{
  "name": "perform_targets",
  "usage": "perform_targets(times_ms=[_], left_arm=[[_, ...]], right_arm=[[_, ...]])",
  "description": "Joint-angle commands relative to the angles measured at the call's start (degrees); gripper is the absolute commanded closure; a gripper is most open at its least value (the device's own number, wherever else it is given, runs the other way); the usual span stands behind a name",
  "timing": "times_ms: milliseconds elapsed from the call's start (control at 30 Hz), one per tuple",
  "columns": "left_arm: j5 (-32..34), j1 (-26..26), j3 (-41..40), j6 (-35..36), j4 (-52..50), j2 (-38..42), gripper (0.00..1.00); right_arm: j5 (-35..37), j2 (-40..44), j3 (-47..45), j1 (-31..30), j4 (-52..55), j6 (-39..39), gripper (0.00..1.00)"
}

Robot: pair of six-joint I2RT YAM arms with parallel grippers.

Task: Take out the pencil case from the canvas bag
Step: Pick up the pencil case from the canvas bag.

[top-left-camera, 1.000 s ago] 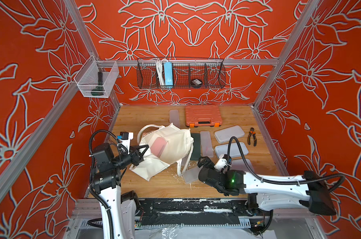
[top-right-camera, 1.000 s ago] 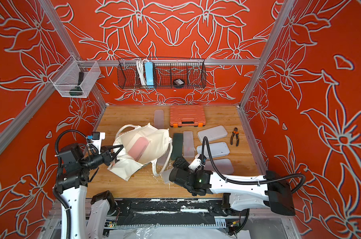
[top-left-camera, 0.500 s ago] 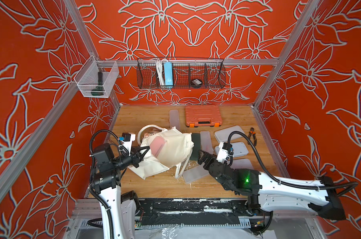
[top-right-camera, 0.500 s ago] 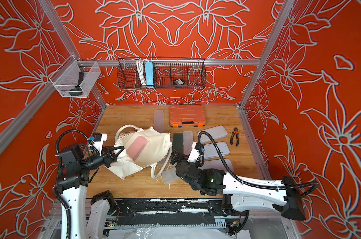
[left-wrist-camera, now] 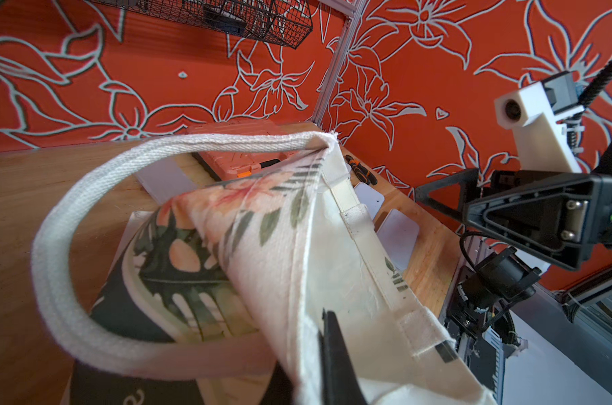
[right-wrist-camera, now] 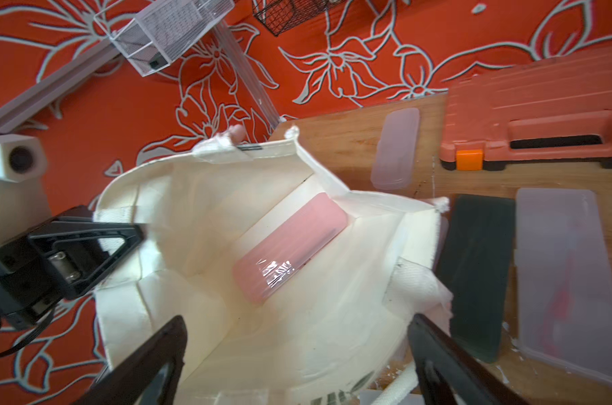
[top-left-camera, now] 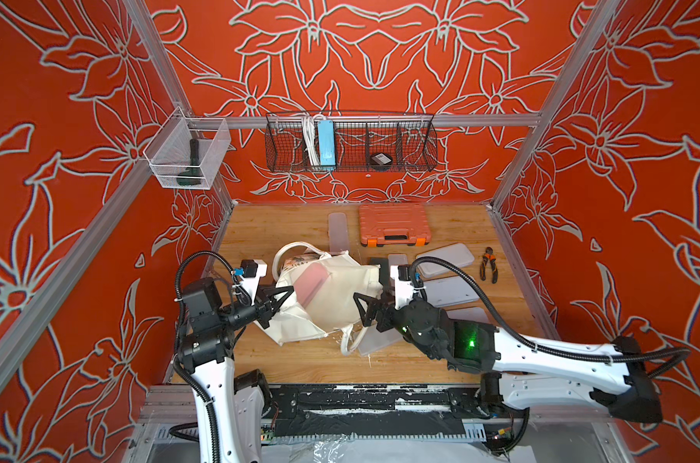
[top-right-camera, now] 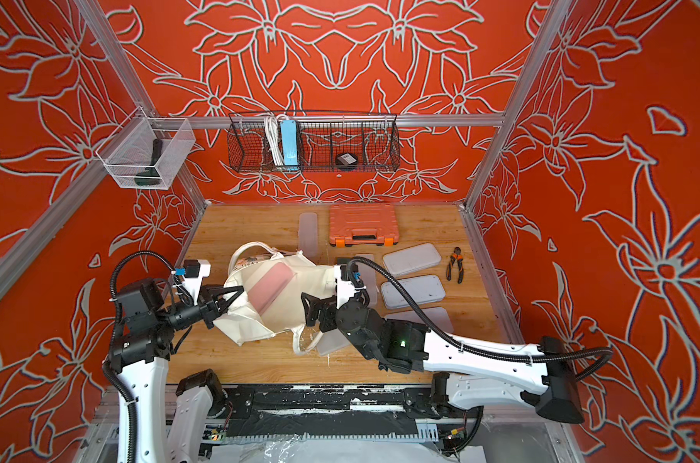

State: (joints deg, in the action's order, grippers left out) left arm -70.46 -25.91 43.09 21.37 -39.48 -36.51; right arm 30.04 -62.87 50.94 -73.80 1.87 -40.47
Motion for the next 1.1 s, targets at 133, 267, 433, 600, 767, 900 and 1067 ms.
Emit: perform_targets(times_ms=[133,267,433,600,767,900,1067], left_arm=[[-4.7,1.33,4.86,13.88,-8.75,-3.57,1.0],[-4.38,3.08,7.05,15.11,-11.55,-5.79,1.0],[-4.1,5.64,8.87,16.43,-14.69,-7.76,1.0],[-3.46,6.89,9.48,16.25,-15.44,-9.08,1.0],[-3.46,7.37,10.55,16.07,-16.34,-10.45,1.0],[-3.2,7.94,11.94,18.66,-19.54,-12.27,1.0],[-2.3,8.87,14.17,22.5,-24.43,-15.34,1.0]], right_arm=[[-8.76,-3.93,3.51,0.67,-2.35,7.71,0.02],[-9.97,-6.91,6.15,0.76,-0.32,9.06,0.02],[-12.6,-10.24,8.57,1.03,0.96,11.24,0.04],[-14.4,-14.14,11.0,1.14,2.95,13.37,0.09],[-15.27,-17.38,11.8,1.2,3.56,15.22,0.14],[-15.99,-19.92,12.3,1.33,4.18,16.48,0.18],[-16.13,-23.79,12.91,1.33,5.83,17.87,0.25]])
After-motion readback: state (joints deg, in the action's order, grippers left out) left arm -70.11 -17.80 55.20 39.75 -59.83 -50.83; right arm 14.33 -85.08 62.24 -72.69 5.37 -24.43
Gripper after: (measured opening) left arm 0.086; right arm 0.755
